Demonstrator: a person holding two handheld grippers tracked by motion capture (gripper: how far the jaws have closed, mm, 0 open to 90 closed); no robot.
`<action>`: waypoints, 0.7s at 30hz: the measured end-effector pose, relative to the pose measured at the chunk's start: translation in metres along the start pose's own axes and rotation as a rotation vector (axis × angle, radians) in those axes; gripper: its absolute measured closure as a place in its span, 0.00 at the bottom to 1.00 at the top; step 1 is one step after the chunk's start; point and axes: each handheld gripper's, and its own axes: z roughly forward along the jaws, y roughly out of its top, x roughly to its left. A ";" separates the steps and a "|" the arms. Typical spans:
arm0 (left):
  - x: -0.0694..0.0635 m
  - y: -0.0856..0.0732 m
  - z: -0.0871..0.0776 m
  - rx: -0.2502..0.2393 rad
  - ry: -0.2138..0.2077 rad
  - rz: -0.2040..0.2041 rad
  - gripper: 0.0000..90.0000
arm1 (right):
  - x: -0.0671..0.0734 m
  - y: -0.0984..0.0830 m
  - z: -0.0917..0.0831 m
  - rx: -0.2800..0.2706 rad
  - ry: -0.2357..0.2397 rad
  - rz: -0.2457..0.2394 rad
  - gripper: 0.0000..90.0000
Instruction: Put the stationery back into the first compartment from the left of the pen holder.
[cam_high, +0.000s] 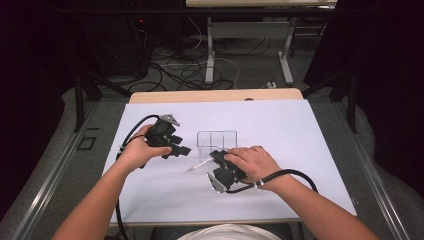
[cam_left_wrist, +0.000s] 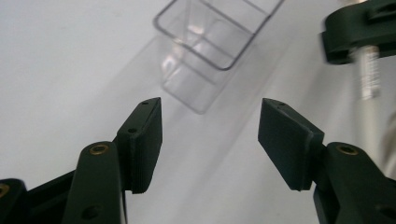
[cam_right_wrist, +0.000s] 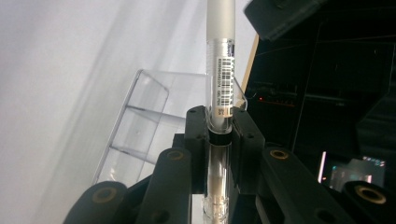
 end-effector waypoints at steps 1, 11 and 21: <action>0.002 -0.002 -0.001 -0.003 0.012 0.000 0.45 | -0.002 -0.001 -0.001 -0.007 0.010 0.029 0.88; 0.012 -0.023 0.001 -0.048 0.094 -0.102 0.40 | -0.022 -0.015 0.000 -0.066 -0.005 0.264 0.88; 0.012 -0.036 0.008 -0.177 0.096 -0.184 0.15 | -0.047 -0.032 0.015 -0.172 0.024 0.617 0.89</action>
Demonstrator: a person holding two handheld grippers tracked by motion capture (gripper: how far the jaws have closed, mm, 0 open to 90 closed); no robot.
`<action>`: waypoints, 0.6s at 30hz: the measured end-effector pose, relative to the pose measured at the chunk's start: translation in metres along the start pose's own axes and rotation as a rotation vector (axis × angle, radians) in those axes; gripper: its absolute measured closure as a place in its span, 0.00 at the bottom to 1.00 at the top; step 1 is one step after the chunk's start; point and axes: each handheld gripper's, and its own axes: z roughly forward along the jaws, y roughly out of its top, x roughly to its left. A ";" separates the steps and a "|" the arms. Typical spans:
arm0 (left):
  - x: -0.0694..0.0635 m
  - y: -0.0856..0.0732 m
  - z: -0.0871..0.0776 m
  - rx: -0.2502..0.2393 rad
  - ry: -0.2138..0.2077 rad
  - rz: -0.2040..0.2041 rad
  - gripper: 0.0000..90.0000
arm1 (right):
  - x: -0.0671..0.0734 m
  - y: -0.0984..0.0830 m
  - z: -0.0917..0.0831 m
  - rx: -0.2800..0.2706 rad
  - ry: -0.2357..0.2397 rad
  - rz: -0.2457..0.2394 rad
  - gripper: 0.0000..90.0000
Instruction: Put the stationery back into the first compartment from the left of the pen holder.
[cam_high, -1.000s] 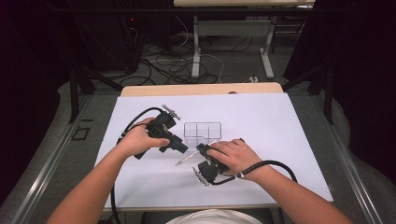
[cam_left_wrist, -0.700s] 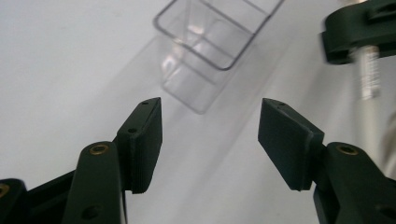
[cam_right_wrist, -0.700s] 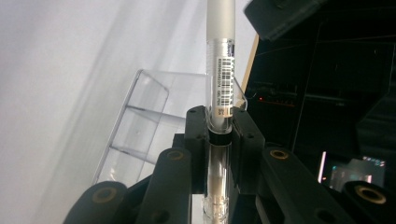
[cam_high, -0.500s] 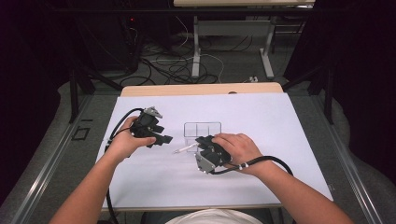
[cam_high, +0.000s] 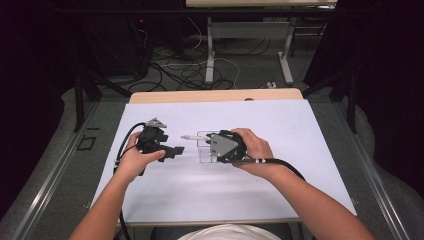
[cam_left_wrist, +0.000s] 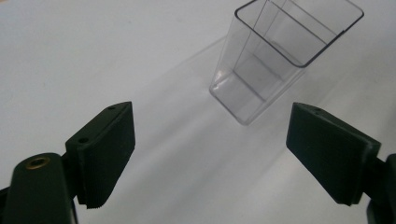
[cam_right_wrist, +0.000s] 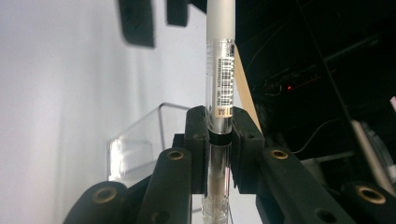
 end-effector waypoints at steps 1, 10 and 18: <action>0.000 -0.001 0.001 -0.018 0.004 -0.009 0.13 | -0.003 0.000 0.001 -0.011 0.003 0.034 0.89; -0.002 -0.009 0.003 -0.086 0.053 -0.020 0.03 | -0.026 -0.007 0.015 -0.106 0.075 0.398 0.88; -0.002 -0.016 0.010 -0.104 0.061 -0.048 0.00 | -0.033 -0.012 0.029 -0.177 0.120 0.584 0.89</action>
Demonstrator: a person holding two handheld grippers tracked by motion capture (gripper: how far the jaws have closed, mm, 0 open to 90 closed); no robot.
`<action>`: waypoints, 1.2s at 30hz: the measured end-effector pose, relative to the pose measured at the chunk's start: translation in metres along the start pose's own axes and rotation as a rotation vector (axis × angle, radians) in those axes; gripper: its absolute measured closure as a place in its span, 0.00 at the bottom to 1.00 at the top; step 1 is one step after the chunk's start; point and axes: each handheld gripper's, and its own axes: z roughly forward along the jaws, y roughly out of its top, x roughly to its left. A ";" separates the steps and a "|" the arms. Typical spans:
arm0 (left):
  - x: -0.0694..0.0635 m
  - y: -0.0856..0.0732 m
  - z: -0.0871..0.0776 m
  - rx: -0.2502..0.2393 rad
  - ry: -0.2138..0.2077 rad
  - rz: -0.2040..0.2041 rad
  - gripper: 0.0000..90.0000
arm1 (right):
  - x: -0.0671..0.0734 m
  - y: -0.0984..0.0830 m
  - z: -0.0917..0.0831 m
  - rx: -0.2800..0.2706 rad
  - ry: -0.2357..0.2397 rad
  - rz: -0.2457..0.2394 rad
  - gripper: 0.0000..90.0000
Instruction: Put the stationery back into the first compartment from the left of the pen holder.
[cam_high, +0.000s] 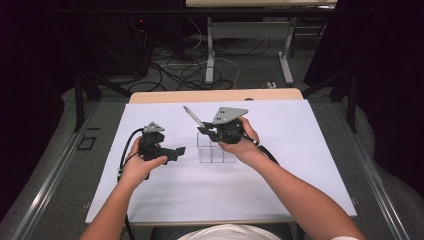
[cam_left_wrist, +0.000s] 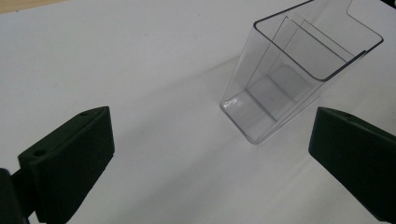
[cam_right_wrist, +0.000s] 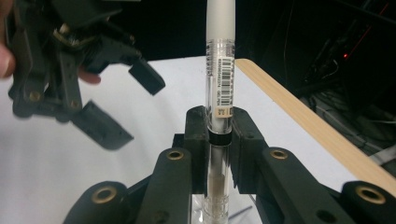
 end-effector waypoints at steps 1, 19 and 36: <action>0.000 -0.001 0.000 -0.010 0.002 -0.002 0.00 | -0.001 -0.001 0.001 -0.004 0.002 0.026 0.88; 0.002 -0.002 -0.004 -0.053 -0.013 -0.012 0.00 | 0.005 -0.012 0.028 -0.008 -0.079 0.220 0.88; 0.004 -0.005 -0.002 -0.039 -0.013 -0.007 0.01 | 0.022 -0.027 0.034 0.023 -0.164 0.286 0.88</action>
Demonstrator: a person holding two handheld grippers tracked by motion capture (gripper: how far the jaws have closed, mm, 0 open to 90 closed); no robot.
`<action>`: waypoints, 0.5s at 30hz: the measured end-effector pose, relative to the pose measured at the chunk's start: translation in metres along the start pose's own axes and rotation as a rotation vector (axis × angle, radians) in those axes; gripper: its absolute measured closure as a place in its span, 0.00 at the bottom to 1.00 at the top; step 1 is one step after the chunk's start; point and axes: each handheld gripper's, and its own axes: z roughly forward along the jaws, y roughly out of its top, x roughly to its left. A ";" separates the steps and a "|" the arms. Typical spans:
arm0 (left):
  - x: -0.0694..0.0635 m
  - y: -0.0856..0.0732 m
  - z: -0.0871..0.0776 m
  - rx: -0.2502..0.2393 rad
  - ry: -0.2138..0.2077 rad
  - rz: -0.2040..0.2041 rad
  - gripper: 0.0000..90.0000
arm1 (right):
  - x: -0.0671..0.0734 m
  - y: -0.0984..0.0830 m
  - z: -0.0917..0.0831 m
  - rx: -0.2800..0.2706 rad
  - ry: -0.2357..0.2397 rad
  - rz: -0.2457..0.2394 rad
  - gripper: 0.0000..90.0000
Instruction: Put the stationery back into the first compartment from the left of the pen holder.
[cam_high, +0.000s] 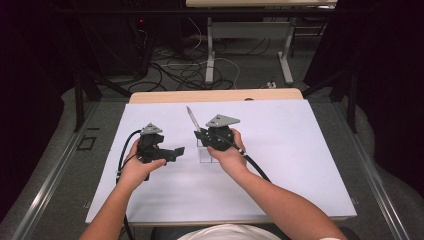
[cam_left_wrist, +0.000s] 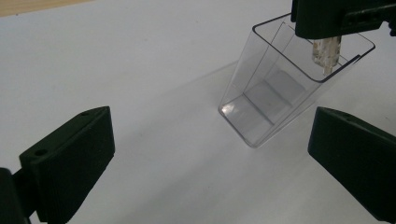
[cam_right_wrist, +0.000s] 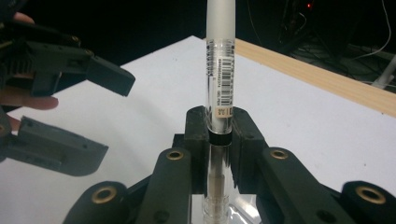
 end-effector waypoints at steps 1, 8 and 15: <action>0.000 0.000 0.000 0.000 0.000 -0.001 0.01 | 0.000 0.000 -0.001 0.010 -0.005 -0.004 0.88; 0.000 -0.001 0.001 0.006 -0.003 0.003 0.01 | -0.001 -0.005 0.001 0.022 -0.023 -0.012 0.88; -0.001 -0.001 0.003 0.005 0.001 0.008 0.01 | 0.000 -0.008 0.002 0.040 -0.031 -0.019 0.88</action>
